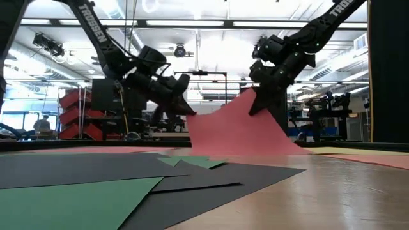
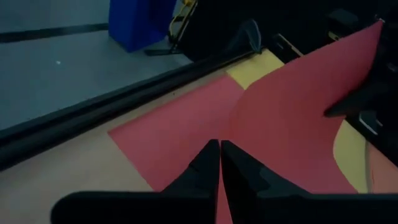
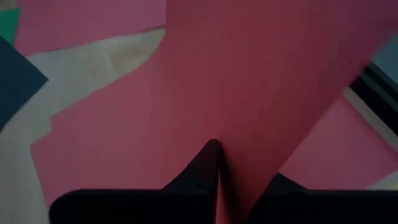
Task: Organize paper
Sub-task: Stack the pink colored paper on top of the pink colored paper
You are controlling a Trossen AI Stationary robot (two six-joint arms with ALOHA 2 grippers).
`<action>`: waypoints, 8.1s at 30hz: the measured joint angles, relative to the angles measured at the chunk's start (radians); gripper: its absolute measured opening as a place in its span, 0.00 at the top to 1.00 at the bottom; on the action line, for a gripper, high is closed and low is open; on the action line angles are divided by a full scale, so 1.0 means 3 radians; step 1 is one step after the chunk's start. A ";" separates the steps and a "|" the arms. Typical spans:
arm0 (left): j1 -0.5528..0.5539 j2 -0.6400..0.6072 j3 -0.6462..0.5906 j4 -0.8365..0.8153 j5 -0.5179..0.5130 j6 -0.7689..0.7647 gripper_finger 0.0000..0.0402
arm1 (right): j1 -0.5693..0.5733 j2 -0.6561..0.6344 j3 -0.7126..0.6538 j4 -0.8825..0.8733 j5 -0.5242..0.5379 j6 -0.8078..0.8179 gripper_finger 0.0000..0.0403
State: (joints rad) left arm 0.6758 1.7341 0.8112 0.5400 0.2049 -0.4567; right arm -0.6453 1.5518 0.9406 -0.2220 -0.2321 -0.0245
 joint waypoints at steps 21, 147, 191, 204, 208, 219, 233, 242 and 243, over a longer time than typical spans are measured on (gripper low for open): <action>0.0018 0.0309 0.0515 0.0039 0.0159 0.0020 1.00 | -0.0075 0.0005 -0.0169 0.0102 0.0277 0.0387 1.00; -0.1153 -0.0149 0.0486 -0.2717 -0.0614 0.0702 1.00 | 0.1921 0.0513 -0.0582 0.0849 0.0373 0.0075 1.00; -0.1169 0.0248 0.0537 -0.2451 -0.0209 0.0606 1.00 | 0.1701 0.0921 -0.0257 0.1252 0.0384 0.0200 1.00; -0.1146 -0.0095 0.0535 -0.2567 -0.0306 0.0721 1.00 | 0.1349 0.0187 -0.0303 0.0723 0.0552 0.0133 1.00; -0.1133 -0.0141 0.0529 -0.2649 -0.0481 0.0731 1.00 | 0.0983 0.0165 -0.0410 0.0407 0.0572 0.0134 1.00; -0.1037 -0.0117 0.0379 -0.2724 -0.0618 0.0689 1.00 | 0.0505 0.0222 -0.0553 0.0147 0.0676 0.0194 1.00; -0.1031 -0.0117 0.0219 -0.2601 -0.0631 0.0545 1.00 | 0.0231 -0.0007 -0.0268 -0.0797 0.0726 -0.0254 1.00; -0.1031 -0.0117 0.0220 -0.2361 -0.0617 0.0542 1.00 | 0.0173 0.0006 -0.0091 -0.1110 0.0661 -0.0614 1.00; -0.1031 -0.0117 0.0220 -0.2337 -0.0616 0.0542 1.00 | 0.0192 0.0023 -0.0091 -0.1108 0.0662 -0.0641 1.00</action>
State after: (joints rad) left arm 0.3664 1.6989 0.8772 -0.1612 0.0202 -0.2941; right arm -0.5877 1.5587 0.9134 -0.5542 -0.0335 -0.2168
